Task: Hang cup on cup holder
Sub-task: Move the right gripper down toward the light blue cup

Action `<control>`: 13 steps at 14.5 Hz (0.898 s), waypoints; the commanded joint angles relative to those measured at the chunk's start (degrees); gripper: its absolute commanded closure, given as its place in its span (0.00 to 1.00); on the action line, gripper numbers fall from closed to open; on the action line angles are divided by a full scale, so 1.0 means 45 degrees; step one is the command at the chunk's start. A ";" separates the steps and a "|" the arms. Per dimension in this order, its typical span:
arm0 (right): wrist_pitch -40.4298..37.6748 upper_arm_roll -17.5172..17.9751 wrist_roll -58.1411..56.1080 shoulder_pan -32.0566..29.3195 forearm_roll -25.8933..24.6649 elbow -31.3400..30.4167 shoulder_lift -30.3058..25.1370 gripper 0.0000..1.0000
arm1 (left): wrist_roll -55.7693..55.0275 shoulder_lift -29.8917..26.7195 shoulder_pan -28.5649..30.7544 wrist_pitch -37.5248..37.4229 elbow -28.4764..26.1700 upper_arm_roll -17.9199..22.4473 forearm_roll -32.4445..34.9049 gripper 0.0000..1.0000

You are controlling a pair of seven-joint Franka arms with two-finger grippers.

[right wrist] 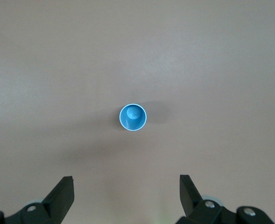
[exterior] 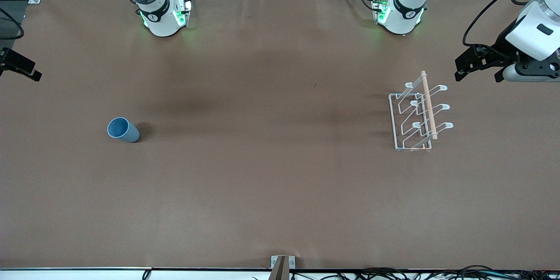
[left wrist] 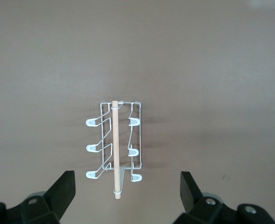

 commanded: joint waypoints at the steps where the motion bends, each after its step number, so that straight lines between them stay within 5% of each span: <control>1: -0.0014 0.0072 -0.0067 -0.0035 -0.0104 -0.0304 -0.0336 0.00 | 0.0087 -0.0182 0.0021 -0.0045 -0.0143 0.0020 0.0033 0.01; 13: -0.0229 0.0033 -0.0476 -0.0055 -0.0085 -0.0401 -0.0297 0.00 | 0.0107 -0.0123 0.0041 -0.0005 -0.0124 0.0021 0.0092 0.01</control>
